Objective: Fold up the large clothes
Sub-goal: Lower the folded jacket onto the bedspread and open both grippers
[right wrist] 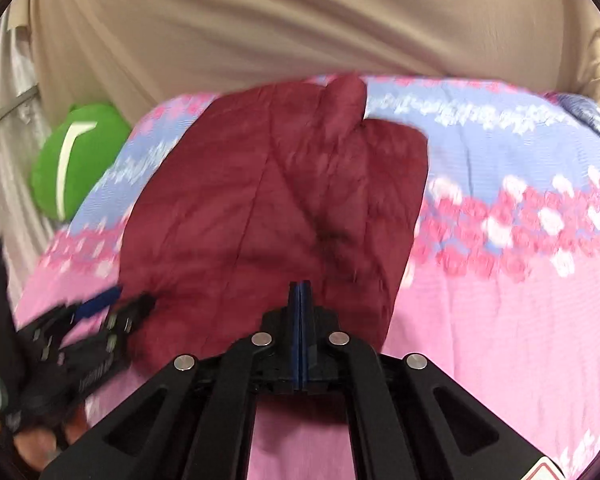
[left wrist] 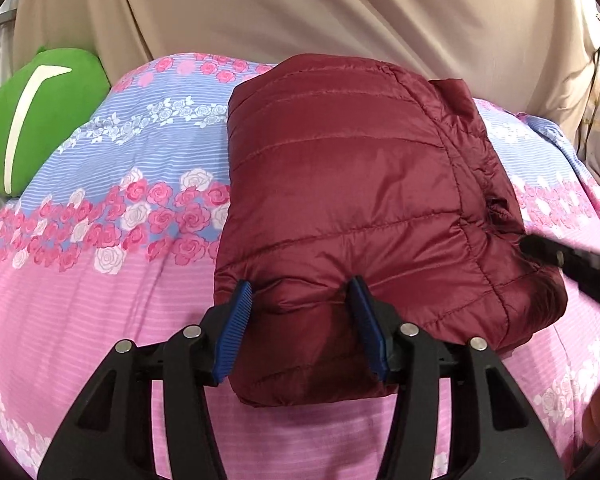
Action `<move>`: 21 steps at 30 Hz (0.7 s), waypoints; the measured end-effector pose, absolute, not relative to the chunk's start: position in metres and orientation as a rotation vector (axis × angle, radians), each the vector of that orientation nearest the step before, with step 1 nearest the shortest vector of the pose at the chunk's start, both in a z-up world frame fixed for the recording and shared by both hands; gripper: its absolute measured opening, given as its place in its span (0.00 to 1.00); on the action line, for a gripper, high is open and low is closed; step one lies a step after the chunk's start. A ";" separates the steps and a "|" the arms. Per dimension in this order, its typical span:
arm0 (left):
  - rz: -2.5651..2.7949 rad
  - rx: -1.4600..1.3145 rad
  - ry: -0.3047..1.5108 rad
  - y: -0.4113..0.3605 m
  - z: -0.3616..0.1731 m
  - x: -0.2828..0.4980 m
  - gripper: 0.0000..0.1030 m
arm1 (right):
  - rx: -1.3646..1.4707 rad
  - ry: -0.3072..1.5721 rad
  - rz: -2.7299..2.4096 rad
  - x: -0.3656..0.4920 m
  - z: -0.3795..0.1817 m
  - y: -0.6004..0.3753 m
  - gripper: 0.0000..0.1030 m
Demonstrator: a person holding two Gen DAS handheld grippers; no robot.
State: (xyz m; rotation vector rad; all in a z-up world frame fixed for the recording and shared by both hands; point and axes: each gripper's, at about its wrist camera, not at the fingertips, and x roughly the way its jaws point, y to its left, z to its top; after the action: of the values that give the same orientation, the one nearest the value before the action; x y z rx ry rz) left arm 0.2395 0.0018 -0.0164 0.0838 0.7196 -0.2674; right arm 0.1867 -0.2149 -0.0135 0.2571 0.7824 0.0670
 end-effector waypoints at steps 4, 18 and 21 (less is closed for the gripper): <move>-0.249 0.105 0.713 -0.005 -0.015 0.235 0.49 | 0.249 0.853 0.050 0.195 -0.042 -0.214 0.00; -0.237 0.091 0.718 -0.003 -0.011 0.203 0.53 | 0.233 0.842 0.037 0.159 -0.038 -0.206 0.00; -0.230 0.089 0.715 -0.004 -0.013 0.195 0.54 | 0.234 0.813 0.035 0.140 -0.029 -0.207 0.03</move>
State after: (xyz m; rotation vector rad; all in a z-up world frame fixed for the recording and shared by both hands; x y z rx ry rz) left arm 0.1949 -0.0040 -0.0127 0.0892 0.7154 -0.2305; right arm 0.1399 -0.2065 -0.0295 0.2338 0.8125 0.0355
